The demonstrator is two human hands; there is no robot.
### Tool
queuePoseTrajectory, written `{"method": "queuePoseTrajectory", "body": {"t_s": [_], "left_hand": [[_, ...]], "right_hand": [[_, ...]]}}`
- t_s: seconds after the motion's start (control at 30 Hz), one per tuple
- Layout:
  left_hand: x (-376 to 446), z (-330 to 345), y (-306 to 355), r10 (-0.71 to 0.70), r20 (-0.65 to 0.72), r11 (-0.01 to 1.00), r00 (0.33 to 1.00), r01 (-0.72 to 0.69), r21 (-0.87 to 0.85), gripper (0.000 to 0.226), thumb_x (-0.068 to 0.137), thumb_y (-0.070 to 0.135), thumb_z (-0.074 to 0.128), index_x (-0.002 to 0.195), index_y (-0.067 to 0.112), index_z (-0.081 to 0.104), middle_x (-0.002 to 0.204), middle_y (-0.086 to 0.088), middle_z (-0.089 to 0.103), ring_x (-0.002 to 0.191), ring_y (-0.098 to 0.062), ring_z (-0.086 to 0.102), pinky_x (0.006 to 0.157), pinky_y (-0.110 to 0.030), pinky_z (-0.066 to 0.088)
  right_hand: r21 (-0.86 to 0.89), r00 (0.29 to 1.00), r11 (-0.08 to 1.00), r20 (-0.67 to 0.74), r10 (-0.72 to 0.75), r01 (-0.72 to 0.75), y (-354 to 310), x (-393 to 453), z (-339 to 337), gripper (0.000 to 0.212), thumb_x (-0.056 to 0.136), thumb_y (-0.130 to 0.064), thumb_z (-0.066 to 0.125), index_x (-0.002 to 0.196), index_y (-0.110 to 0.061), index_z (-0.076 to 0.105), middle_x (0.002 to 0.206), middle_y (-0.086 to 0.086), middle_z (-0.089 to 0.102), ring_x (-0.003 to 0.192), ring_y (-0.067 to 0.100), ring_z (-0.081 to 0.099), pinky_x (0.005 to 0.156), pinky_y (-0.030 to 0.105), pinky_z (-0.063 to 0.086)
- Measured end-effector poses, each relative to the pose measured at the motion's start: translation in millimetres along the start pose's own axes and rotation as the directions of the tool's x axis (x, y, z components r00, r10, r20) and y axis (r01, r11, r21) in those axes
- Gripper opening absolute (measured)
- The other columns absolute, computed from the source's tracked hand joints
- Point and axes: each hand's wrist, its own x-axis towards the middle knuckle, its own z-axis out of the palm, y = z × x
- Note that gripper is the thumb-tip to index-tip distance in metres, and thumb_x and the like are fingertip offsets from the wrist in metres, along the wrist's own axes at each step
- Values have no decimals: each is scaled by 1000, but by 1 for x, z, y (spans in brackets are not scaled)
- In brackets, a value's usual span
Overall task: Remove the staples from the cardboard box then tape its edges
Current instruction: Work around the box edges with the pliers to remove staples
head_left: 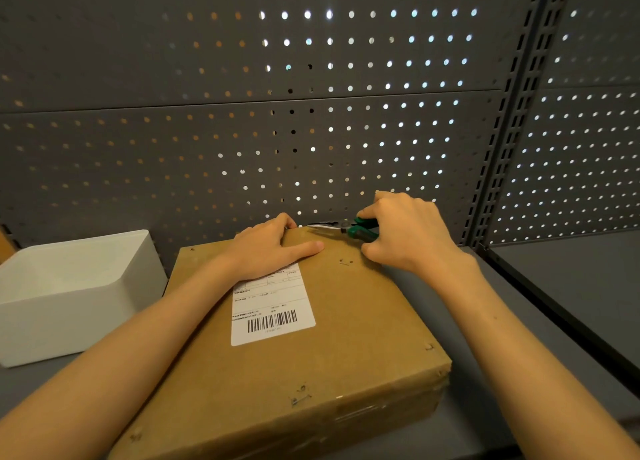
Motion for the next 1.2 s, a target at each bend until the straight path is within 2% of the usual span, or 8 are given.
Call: {"method": "queuePoseTrajectory", "body": {"t_s": [0.13, 0.37, 0.5, 0.67, 0.77, 0.9, 1.03, 1.2], "left_hand": [[0, 1, -1, 6, -11, 1000, 1000, -5, 8, 58, 75, 75, 43, 110, 29, 44, 94, 14, 58, 86, -7, 56, 77, -33, 43], [1, 1, -3, 22, -17, 1000, 1000, -22, -1, 57, 74, 76, 43, 108, 30, 45, 89, 15, 58, 81, -2, 55, 72, -31, 43], [2, 0, -4, 25, 1, 1000, 1000, -25, -11, 61, 73, 76, 43, 111, 29, 45, 89, 14, 58, 81, -3, 56, 73, -30, 46], [-1, -8, -7, 34, 36, 999, 999, -34, 4, 75, 70, 79, 41, 118, 22, 48, 96, 10, 59, 85, -5, 57, 79, -32, 51], [-8, -17, -13, 24, 44, 997, 999, -27, 77, 82, 66, 82, 36, 120, 21, 49, 99, 8, 60, 87, -8, 58, 82, -37, 51], [-24, -27, -26, 11, 11, 992, 1000, -13, 129, 91, 61, 84, 31, 126, 22, 48, 117, 3, 58, 97, -11, 55, 84, -32, 48], [-45, -32, -43, 11, -111, 989, 994, 5, 145, 73, 75, 75, 43, 124, 22, 53, 122, 0, 58, 105, -16, 54, 86, -33, 44], [-61, -34, -64, -81, -233, 992, 969, 101, 73, 60, 79, 67, 50, 122, 24, 57, 123, 1, 59, 111, -19, 54, 96, -42, 42]], "right_hand": [[44, 999, 998, -20, -40, 41, -9, 0, 0, 47, 73, -26, 64, 121, -26, 61, 97, -4, 54, 91, 25, 57, 60, 28, 27], [93, 999, 995, -45, -23, 27, -6, 1, -3, 44, 73, -28, 64, 117, -29, 63, 100, -4, 57, 90, 24, 56, 60, 29, 29], [97, 997, 995, -73, -22, 29, -10, 2, -10, 40, 74, -28, 64, 114, -28, 65, 90, -7, 51, 87, 24, 55, 59, 29, 28], [157, 995, 985, -89, -51, 65, -19, 10, -21, 41, 75, -32, 65, 116, -28, 64, 101, -7, 59, 93, 24, 57, 63, 28, 30], [192, 993, 977, -95, -76, 93, -31, 16, -27, 43, 72, -27, 66, 115, -29, 65, 94, -9, 62, 84, 23, 57, 61, 28, 32], [205, 987, 968, -94, -128, 145, -53, 28, -34, 42, 66, -25, 66, 108, -29, 68, 80, -6, 61, 73, 23, 54, 52, 28, 30], [244, 979, 949, -94, -182, 200, -80, 42, -36, 33, 63, -24, 64, 94, -28, 72, 77, 2, 66, 72, 26, 57, 51, 18, 33], [281, 959, 917, -68, -275, 283, -122, 55, -39, 34, 64, -26, 65, 97, -31, 73, 82, 0, 69, 75, 25, 60, 49, 21, 32]]}}
